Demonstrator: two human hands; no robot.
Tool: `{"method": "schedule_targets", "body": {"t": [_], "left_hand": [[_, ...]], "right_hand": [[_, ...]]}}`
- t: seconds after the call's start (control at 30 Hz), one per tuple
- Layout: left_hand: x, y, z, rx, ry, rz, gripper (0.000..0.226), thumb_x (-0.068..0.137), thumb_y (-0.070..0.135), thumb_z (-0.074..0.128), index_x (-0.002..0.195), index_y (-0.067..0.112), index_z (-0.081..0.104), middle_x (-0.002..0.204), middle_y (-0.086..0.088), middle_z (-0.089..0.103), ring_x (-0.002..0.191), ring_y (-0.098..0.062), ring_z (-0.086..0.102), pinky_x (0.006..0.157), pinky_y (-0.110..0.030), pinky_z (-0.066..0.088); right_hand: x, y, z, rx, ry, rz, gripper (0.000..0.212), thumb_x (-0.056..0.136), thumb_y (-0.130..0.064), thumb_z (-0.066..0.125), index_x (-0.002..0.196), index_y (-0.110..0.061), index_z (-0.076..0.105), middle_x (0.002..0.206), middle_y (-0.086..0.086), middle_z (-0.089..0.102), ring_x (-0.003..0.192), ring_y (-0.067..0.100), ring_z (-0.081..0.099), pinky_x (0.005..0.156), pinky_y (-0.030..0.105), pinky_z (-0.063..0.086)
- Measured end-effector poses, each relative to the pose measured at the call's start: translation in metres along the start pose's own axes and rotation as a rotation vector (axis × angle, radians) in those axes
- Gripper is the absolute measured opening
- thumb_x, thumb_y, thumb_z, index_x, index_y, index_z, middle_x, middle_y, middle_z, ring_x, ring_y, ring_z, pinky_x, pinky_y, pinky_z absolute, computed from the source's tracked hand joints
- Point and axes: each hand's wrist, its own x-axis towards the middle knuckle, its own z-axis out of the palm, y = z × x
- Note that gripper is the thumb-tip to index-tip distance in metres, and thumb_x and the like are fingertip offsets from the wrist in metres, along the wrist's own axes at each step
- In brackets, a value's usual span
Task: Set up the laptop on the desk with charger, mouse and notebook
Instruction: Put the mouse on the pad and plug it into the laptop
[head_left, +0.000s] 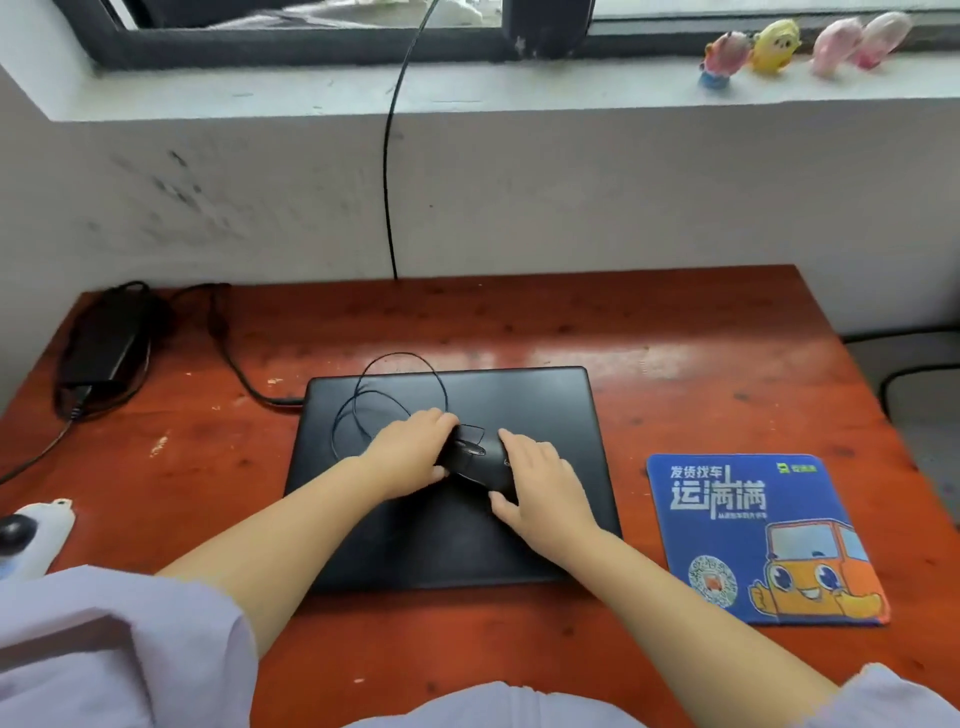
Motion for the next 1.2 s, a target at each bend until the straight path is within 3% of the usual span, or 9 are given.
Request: {"method": "schedule_targets", "body": {"t": [0.1, 0.2, 0.43, 0.6, 0.77, 0.9, 1.0, 1.1, 1.2], "left_hand": [[0.005, 0.014, 0.002, 0.103, 0.113, -0.070, 0.031, 0.086, 0.029, 0.056, 0.112, 0.014, 0.047, 0.114, -0.004, 0.054, 0.107, -0.025, 0.049, 0.081, -0.037, 0.046], [0.012, 0.022, 0.001, 0.081, 0.167, -0.107, 0.024, 0.086, 0.008, 0.049, 0.110, 0.012, 0.046, 0.113, -0.007, 0.054, 0.106, -0.028, 0.049, 0.076, -0.039, 0.046], [0.053, 0.080, -0.026, -0.489, 0.419, -0.146, 0.029, 0.085, -0.008, 0.038, 0.108, 0.007, 0.049, 0.104, -0.014, 0.047, 0.084, -0.035, 0.052, 0.072, -0.045, 0.048], [0.089, 0.168, -0.056, -0.729, 0.587, 0.179, 0.032, 0.078, -0.019, 0.044, 0.103, -0.002, 0.056, 0.095, -0.005, 0.046, 0.084, -0.015, 0.045, 0.073, -0.011, 0.031], [0.104, 0.242, -0.071, -0.705, 0.516, 0.542, 0.024, 0.082, -0.015, 0.046, 0.095, -0.001, 0.061, 0.096, -0.016, 0.060, 0.087, -0.020, 0.054, 0.075, -0.018, 0.038], [0.111, 0.264, -0.076, -0.662, 0.470, 0.625, 0.024, 0.084, -0.015, 0.044, 0.096, -0.003, 0.060, 0.098, -0.018, 0.060, 0.090, -0.032, 0.057, 0.079, -0.039, 0.048], [0.119, 0.266, -0.088, -0.525, 0.460, 0.697, 0.029, 0.083, -0.017, 0.042, 0.100, -0.004, 0.062, 0.101, -0.020, 0.061, 0.094, -0.035, 0.055, 0.079, -0.046, 0.049], [0.136, 0.273, -0.112, -0.394, 0.451, 0.795, 0.034, 0.082, -0.019, 0.043, 0.100, -0.002, 0.067, 0.106, -0.017, 0.067, 0.101, -0.035, 0.057, 0.087, -0.042, 0.047], [0.153, 0.283, -0.140, -0.507, 0.372, 0.714, 0.034, 0.087, -0.011, 0.047, 0.108, 0.004, 0.068, 0.117, -0.012, 0.068, 0.111, -0.026, 0.060, 0.091, -0.021, 0.040]], "right_hand": [[-0.012, 0.028, -0.018, 0.018, 0.064, -0.010, 0.069, 0.084, -0.038, 0.055, 0.144, -0.014, 0.029, 0.142, 0.000, 0.042, 0.127, 0.023, 0.040, 0.099, 0.036, 0.035], [-0.028, 0.059, -0.040, 0.041, 0.165, 0.058, 0.068, 0.080, -0.032, 0.062, 0.140, -0.011, 0.037, 0.138, 0.004, 0.048, 0.123, 0.025, 0.045, 0.096, 0.038, 0.039], [-0.087, 0.145, -0.067, 0.137, 0.387, 0.510, 0.067, 0.079, -0.020, 0.070, 0.136, -0.003, 0.039, 0.133, 0.015, 0.050, 0.121, 0.033, 0.045, 0.098, 0.047, 0.041], [-0.134, 0.174, -0.048, 0.121, 0.414, 0.809, 0.066, 0.078, -0.025, 0.070, 0.134, -0.003, 0.041, 0.131, 0.018, 0.052, 0.123, 0.035, 0.046, 0.099, 0.047, 0.039], [-0.155, 0.183, -0.034, 0.109, 0.422, 1.050, 0.070, 0.077, -0.034, 0.071, 0.135, -0.011, 0.040, 0.129, 0.014, 0.055, 0.123, 0.033, 0.044, 0.099, 0.047, 0.037], [-0.155, 0.183, -0.036, 0.119, 0.360, 1.084, 0.070, 0.079, -0.041, 0.067, 0.137, -0.015, 0.037, 0.134, 0.010, 0.050, 0.127, 0.030, 0.039, 0.102, 0.047, 0.034], [-0.146, 0.182, -0.055, 0.176, 0.450, 1.043, 0.064, 0.082, -0.040, 0.063, 0.136, -0.014, 0.039, 0.136, 0.010, 0.048, 0.128, 0.030, 0.039, 0.104, 0.047, 0.033], [-0.131, 0.178, -0.082, 0.263, 0.625, 0.933, 0.050, 0.088, -0.032, 0.056, 0.133, -0.015, 0.042, 0.134, 0.007, 0.050, 0.125, 0.026, 0.041, 0.102, 0.045, 0.036], [-0.115, 0.173, -0.106, 0.323, 0.802, 0.849, 0.037, 0.090, -0.019, 0.053, 0.126, -0.012, 0.049, 0.124, 0.006, 0.055, 0.116, 0.023, 0.044, 0.098, 0.038, 0.036]]}}
